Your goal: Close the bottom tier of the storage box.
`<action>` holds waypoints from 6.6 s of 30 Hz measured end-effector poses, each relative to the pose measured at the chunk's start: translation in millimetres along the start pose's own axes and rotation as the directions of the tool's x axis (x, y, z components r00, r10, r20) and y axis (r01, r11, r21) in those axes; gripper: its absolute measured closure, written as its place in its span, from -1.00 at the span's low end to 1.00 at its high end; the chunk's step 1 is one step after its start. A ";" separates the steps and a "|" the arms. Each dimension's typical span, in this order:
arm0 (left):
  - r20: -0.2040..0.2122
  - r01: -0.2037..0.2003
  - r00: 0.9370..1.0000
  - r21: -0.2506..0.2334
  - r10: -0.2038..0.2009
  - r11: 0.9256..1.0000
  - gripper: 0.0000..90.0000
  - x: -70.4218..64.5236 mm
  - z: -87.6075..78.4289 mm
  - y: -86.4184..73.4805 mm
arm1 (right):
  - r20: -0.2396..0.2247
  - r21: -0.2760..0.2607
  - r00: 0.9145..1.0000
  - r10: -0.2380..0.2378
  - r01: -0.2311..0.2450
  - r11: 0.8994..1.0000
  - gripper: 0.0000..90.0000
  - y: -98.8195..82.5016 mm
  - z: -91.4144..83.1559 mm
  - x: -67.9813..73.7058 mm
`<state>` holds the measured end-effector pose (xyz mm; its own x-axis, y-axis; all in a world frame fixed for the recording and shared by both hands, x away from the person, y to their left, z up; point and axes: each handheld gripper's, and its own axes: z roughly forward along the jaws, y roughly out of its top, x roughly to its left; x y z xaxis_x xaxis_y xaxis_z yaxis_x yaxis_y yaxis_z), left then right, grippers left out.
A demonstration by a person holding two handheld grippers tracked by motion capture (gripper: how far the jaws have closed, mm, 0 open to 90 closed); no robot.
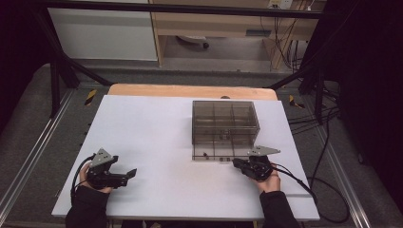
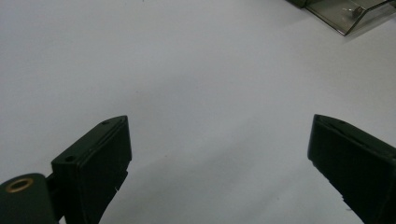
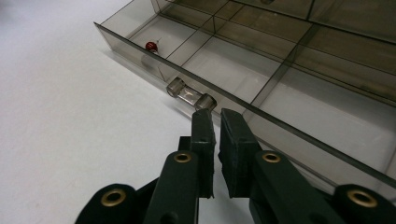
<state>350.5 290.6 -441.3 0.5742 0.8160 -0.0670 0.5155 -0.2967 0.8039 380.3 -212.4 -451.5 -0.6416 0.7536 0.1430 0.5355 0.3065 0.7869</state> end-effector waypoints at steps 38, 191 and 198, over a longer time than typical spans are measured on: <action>0.000 0.000 1.000 0.005 0.000 1.000 -0.87 -0.1 1.0 -0.7 | 0.050 0.012 0.998 -0.047 0.047 0.999 1.00 6.3 17.3 1.5; 0.016 -0.017 1.000 0.041 0.017 0.999 -0.89 -3.4 5.2 -1.8 | 0.044 -0.031 0.999 -0.025 0.026 0.999 -0.99 -3.8 -20.8 -4.2; 0.020 -0.027 0.999 0.046 0.026 0.999 -0.89 -4.7 5.3 -1.6 | 0.011 -0.034 1.000 -0.021 0.021 0.999 -0.99 -15.8 -27.9 -12.4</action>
<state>350.3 284.6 -445.4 0.5998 0.7980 -0.0576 0.5288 -0.3414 0.7771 364.4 -242.8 -449.0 -0.6467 0.7532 0.1203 0.5026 0.3022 0.8100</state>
